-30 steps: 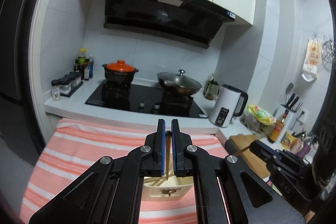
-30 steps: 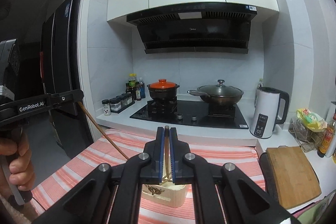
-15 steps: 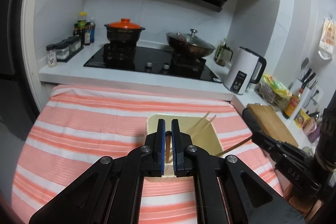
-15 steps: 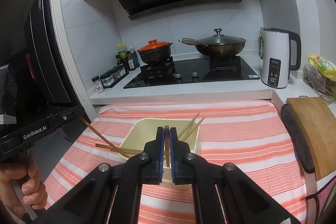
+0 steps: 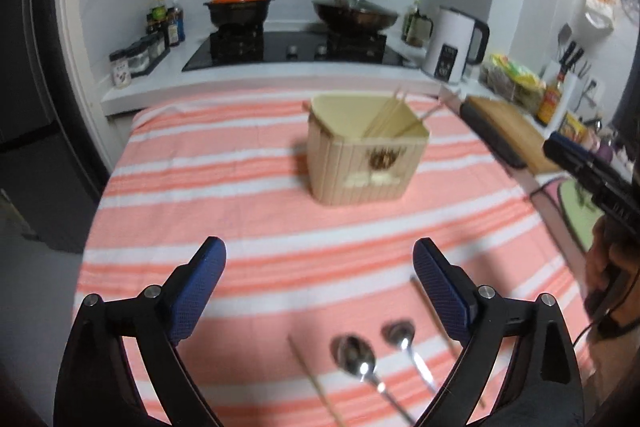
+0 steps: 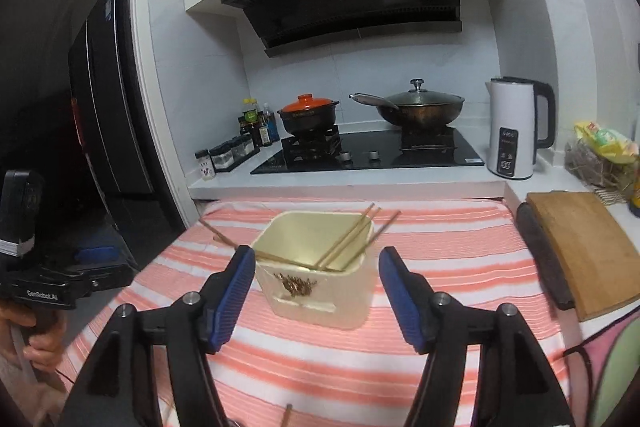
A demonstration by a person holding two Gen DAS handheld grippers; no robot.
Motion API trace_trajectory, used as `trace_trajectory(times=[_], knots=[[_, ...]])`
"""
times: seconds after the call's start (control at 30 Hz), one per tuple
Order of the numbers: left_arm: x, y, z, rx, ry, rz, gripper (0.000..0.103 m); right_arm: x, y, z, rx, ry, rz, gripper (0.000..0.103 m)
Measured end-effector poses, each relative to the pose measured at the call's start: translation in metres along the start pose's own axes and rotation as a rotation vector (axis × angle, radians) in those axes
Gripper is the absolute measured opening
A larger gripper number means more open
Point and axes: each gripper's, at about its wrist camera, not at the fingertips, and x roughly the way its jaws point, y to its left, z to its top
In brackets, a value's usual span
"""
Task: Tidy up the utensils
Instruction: 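Bring both tools back toward the last two chopsticks beside the spoons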
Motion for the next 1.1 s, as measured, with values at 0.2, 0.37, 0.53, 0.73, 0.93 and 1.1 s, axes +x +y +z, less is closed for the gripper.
trace_trajectory(times=[0.2,0.37,0.53,0.73,0.93,1.1], knots=[[-0.011,0.008,-0.126,-0.081,0.107,0.083,0.095,-0.042,0.011,-0.115,-0.121,0.176,-0.095,0.071],[-0.024,0.022,-0.18,-0.253,0.098,0.072,0.095,-0.076,0.012,-0.19,-0.096,0.267,-0.147,0.071],[-0.029,0.022,-0.194,-0.273,0.094,0.068,0.095,-0.091,0.01,-0.213,-0.077,0.296,-0.135,0.071],[-0.033,0.005,-0.2,-0.258,0.083,0.039,0.095,-0.102,0.029,-0.221,-0.08,0.263,-0.11,0.071],[-0.031,-0.017,-0.206,-0.208,0.098,0.025,0.095,-0.099,0.046,-0.23,-0.088,0.284,-0.059,0.071],[-0.023,-0.027,-0.208,-0.195,0.112,0.035,0.095,-0.096,0.057,-0.231,-0.105,0.298,-0.028,0.071]])
